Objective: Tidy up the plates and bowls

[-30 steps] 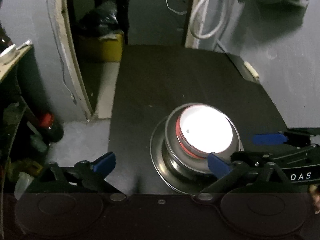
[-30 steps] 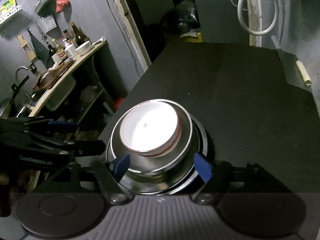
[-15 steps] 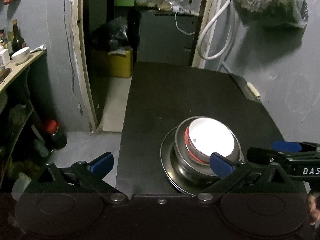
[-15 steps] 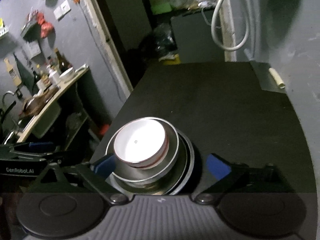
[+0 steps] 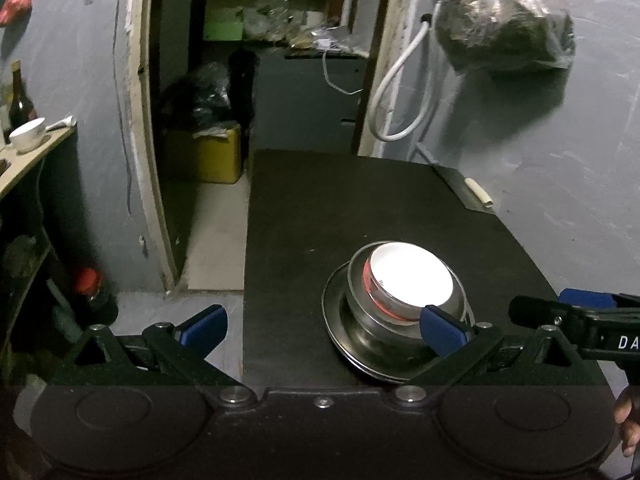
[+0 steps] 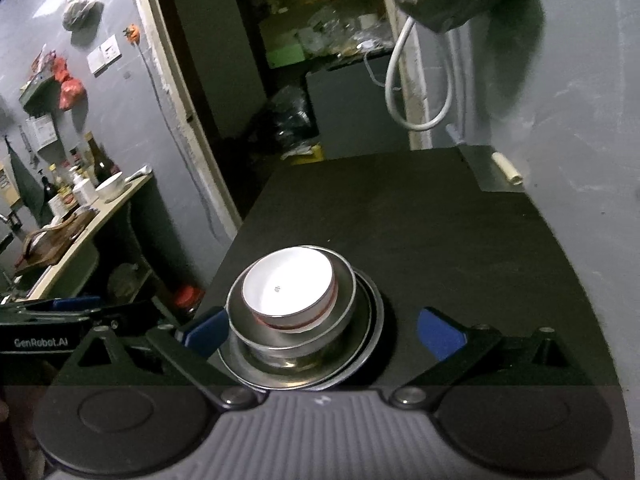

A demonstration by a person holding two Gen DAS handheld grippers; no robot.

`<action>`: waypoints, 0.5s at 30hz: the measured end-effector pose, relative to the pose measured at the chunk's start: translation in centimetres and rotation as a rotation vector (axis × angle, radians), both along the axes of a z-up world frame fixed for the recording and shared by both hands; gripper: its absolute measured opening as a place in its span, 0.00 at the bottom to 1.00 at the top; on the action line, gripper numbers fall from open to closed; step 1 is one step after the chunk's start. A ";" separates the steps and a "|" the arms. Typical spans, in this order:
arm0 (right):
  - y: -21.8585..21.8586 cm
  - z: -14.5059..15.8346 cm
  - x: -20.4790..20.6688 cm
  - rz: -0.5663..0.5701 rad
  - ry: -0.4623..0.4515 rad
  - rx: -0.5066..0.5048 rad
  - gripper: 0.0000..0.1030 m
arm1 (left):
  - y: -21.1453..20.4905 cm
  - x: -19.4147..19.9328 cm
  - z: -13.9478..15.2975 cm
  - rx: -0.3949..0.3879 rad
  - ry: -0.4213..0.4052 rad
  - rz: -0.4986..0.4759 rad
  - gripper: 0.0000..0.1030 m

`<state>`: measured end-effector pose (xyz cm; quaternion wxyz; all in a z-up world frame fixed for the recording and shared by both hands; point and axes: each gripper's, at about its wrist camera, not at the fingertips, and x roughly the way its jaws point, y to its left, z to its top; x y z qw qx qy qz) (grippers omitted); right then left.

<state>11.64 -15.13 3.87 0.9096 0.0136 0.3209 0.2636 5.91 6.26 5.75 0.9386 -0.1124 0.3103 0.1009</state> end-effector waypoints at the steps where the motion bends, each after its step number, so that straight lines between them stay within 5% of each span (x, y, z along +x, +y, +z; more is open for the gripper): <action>1: 0.0 0.1 -0.4 -0.011 -0.008 -0.004 1.00 | 0.0 -0.3 0.0 0.000 -0.006 -0.005 0.99; 15: -0.3 0.7 -5.9 -0.108 -0.049 -0.016 1.00 | -0.1 -4.5 0.2 -0.018 -0.073 -0.045 0.99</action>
